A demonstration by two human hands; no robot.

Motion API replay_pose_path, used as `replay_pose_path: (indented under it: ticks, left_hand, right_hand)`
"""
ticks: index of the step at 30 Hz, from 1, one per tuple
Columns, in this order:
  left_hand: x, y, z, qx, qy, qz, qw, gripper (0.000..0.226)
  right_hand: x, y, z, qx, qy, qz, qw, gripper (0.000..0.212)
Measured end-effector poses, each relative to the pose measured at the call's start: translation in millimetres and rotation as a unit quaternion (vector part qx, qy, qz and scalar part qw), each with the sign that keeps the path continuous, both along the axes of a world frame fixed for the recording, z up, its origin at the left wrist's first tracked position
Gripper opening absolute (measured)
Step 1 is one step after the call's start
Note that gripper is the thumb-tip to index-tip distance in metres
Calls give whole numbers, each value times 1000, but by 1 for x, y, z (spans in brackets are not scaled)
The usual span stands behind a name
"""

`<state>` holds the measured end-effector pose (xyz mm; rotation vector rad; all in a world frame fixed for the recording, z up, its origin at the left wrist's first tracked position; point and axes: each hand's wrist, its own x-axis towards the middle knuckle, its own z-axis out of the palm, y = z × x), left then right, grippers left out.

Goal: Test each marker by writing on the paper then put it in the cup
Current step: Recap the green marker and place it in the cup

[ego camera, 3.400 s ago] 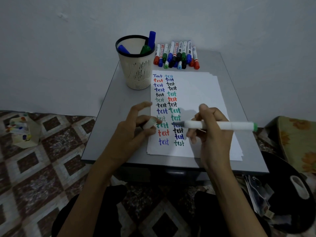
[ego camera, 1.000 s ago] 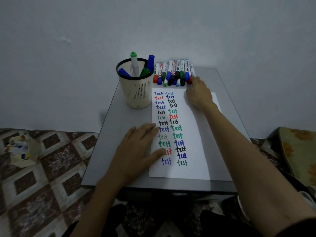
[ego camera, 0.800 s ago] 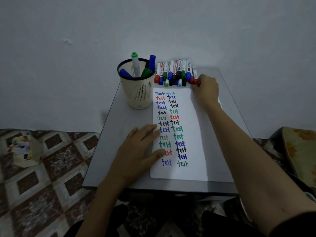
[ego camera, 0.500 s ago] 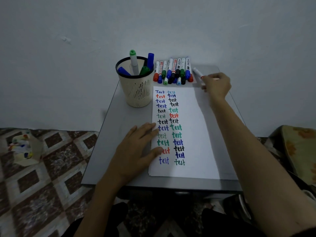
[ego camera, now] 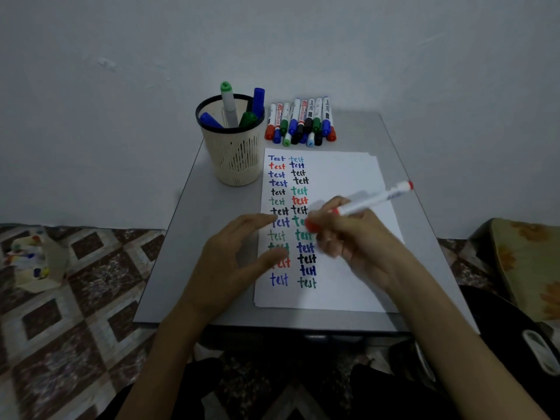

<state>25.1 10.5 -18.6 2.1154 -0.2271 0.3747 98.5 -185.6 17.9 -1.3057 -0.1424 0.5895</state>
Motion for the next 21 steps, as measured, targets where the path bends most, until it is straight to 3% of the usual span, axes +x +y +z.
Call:
replay_pose_path:
  ticks: [3,6,12,21]
  left_hand:
    - [-7,-16,8,12,-27,-36,999,48]
    - [-11,-21,6,18,-62,-30,997,33]
    - [-15,-29,6,90,1,-65,994,32]
    - [-11,-47,11,67,-2,-101,993,18]
  right_hand:
    - [-21,9,-9,-50,-85,24,995,25]
    - [-31,10,-10,-35,-97,8,995,21]
    - [-42,7,-7,-18,-135,-94,986,27]
    - [-39,5,-9,35,-83,-65,994,39]
